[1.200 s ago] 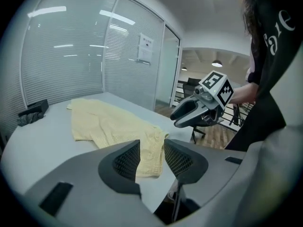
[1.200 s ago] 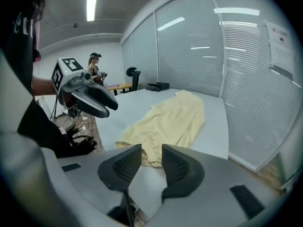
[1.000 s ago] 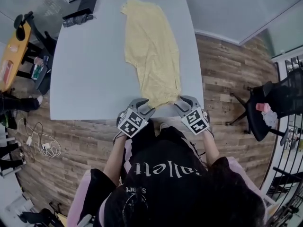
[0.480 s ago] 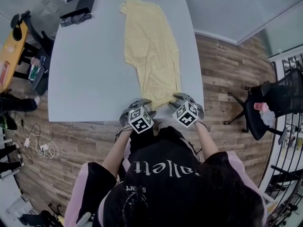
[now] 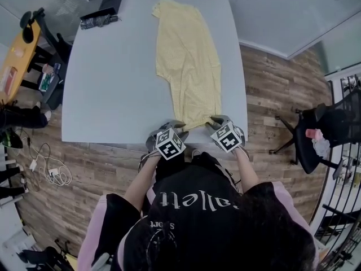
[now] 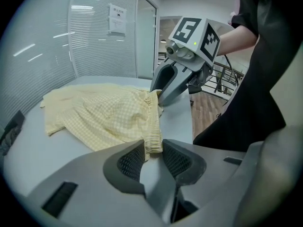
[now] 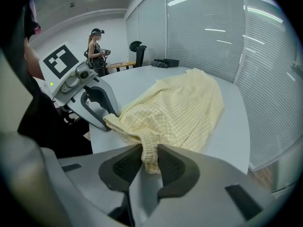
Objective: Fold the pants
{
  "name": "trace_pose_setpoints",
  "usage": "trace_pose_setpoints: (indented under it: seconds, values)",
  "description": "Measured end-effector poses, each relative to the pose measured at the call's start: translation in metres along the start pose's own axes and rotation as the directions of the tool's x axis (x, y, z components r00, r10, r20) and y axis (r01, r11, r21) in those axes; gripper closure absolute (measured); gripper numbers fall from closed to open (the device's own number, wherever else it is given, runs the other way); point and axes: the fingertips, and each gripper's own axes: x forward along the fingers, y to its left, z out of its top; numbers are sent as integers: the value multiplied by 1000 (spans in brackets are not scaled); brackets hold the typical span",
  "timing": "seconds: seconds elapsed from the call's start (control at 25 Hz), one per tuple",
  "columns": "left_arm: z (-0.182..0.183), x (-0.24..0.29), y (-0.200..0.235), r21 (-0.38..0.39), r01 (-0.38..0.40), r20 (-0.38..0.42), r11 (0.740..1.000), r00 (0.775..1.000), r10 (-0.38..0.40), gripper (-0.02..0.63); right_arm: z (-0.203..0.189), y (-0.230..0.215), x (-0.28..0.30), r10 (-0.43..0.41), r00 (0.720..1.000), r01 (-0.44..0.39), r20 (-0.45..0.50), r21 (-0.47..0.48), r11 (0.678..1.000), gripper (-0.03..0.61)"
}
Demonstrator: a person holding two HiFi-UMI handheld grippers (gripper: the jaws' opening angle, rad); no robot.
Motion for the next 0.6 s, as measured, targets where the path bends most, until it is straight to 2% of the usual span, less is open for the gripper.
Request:
trace_pose_setpoints:
  seconds: [0.16,0.28,0.36,0.6]
  values:
    - [4,-13,5,-55,-5,41,998,999,7,489,12,5,-10,4,999,-8,54,74,997,477]
    - [14,-30,12,-150,3,124,989,992,16,492,26,3,-23,-10,991,-11,135,148,989,482]
    - [20,-43,18,-187,3,176,982,984,30,494,36,3,-33,-11,984,-24,180,190,982,483]
    - [37,-80,33,-213,-51,251,976,962,105,497,67,5,-57,-10,971,-39,239,200,979,488]
